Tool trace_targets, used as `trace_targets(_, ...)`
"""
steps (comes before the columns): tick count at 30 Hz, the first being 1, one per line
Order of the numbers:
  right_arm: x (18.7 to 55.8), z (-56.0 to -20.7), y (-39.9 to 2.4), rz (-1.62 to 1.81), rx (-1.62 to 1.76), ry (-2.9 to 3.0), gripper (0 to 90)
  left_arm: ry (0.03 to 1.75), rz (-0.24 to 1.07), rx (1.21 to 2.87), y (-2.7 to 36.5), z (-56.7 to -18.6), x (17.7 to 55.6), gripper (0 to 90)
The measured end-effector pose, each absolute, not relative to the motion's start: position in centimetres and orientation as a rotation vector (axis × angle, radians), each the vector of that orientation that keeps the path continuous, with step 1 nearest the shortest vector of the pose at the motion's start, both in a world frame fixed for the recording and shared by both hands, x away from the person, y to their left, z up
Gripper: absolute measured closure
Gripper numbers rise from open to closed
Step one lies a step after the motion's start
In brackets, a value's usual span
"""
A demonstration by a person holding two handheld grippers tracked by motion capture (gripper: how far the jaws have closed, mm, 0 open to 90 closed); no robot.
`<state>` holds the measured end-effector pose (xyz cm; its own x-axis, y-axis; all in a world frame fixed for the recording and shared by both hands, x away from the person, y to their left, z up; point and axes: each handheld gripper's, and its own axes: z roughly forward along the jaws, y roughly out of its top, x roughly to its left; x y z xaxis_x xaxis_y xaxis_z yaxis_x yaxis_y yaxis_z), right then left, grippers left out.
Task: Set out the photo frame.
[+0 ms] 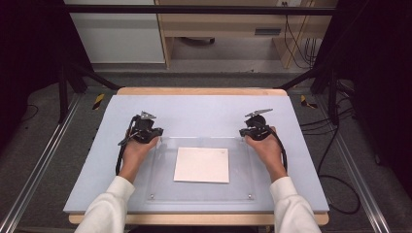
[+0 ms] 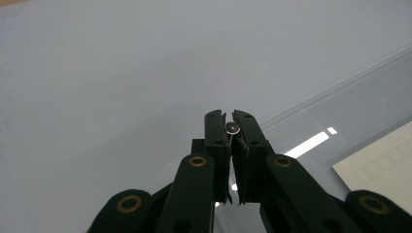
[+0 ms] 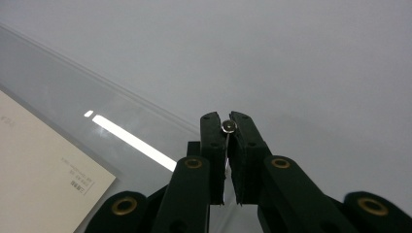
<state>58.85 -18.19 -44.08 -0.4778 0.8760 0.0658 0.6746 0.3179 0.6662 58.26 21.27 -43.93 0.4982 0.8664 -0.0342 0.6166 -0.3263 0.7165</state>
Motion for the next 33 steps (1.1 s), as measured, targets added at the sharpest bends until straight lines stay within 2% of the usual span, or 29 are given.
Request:
trace_targets(8,60.2,-43.8,-18.7,0.954,1.487,2.338,83.8,1.246,0.38,2.097,21.5,-43.4,59.6,84.8)
trace_targets(19,59.8,-43.9,-18.7,0.954,1.426,2.34,83.3,1.266,0.36,2.111,21.4,-43.3,59.8,84.9)
trace_targets(22,59.1,-43.8,-18.8,0.939,1.364,2.309,75.6,1.267,0.365,2.118,21.3,-43.2,59.8,84.9)
trace_targets(23,59.1,-43.8,-18.8,0.939,1.364,2.309,75.6,1.267,0.365,2.118,21.3,-43.2,59.8,84.9)
trace_targets(24,58.8,-43.7,-18.9,0.963,1.349,2.298,72.4,1.267,0.365,2.117,21.3,-43.2,59.8,84.9)
trace_targets(25,57.9,-43.5,-19.3,0.963,1.309,2.268,65.4,1.272,0.355,2.115,21.3,-43.2,59.8,84.9)
trace_targets(26,57.9,-43.5,-19.3,0.963,1.309,2.268,65.4,1.272,0.355,2.115,21.3,-43.2,59.8,84.9)
trace_targets(27,56.7,-43.2,-19.7,0.933,1.253,2.253,59.1,1.278,0.353,2.112,21.2,-43.2,59.9,84.9)
trace_targets(30,55.2,-42.8,-20.3,0.928,1.229,2.218,54.5,1.28,0.349,2.118,21.3,-43.2,60.1,84.9)
trace_targets(33,51.5,-42.4,-21.3,0.986,1.129,2.167,43.3,1.29,0.334,2.113,21.3,-43.2,60.2,84.9)
